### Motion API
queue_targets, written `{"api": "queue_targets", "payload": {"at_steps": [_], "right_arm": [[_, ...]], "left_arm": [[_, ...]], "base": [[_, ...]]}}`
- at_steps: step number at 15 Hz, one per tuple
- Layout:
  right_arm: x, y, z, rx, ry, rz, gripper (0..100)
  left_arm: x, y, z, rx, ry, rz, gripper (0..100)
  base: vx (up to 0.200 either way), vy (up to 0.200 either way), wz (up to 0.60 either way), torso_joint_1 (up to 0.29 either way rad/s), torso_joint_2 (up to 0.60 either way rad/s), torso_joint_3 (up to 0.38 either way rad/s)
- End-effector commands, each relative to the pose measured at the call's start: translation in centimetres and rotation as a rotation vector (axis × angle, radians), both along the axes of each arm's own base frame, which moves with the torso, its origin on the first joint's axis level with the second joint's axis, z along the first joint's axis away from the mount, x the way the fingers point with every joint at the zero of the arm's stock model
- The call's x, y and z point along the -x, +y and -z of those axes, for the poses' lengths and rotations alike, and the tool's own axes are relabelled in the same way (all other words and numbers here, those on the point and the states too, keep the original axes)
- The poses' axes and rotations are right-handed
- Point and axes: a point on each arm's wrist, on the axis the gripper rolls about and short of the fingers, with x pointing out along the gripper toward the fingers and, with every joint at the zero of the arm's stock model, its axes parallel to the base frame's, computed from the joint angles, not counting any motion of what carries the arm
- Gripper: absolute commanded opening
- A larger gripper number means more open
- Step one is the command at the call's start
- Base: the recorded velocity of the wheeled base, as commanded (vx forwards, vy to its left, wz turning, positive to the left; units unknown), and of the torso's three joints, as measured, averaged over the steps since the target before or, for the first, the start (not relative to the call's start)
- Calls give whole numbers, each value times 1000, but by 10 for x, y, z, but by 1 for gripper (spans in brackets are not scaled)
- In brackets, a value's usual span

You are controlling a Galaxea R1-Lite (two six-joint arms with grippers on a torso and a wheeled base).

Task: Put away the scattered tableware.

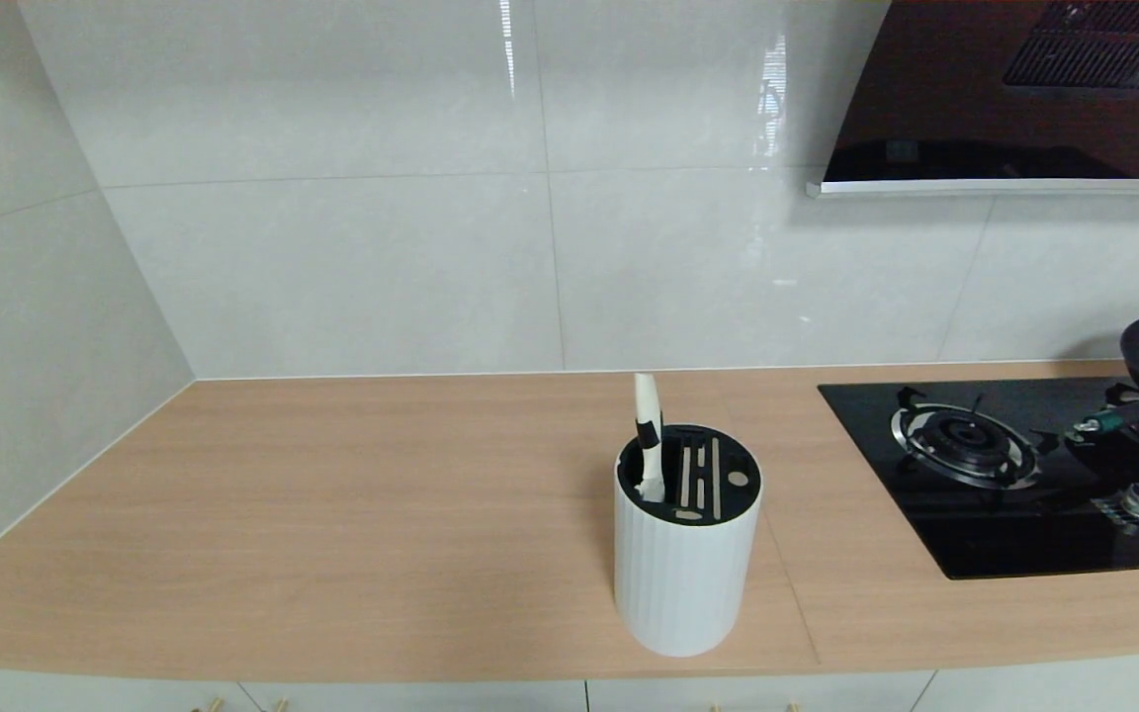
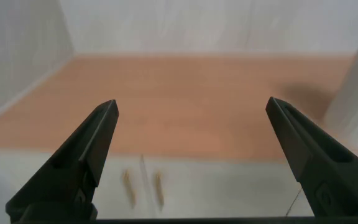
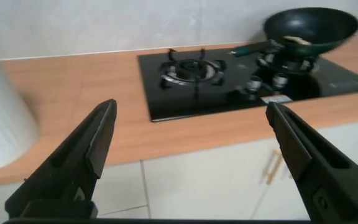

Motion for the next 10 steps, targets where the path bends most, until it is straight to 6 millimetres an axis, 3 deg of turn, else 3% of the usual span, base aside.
{"api": "queue_targets", "payload": {"at_steps": [1, 4, 10], "right_arm": [[-1, 1, 1, -35, 0, -42, 100], [-1, 4, 7, -40, 60, -191, 100], [-1, 4, 7, -55, 55, -189, 100]], "left_arm": [[-2, 0, 7, 0, 27, 13, 100], [-2, 0, 7, 30, 25, 14, 100], [-2, 0, 7, 30, 25, 14, 100]], "base": [[0, 0, 0, 0, 0, 0], [0, 0, 0, 0, 0, 0], [0, 0, 0, 0, 0, 0]]}}
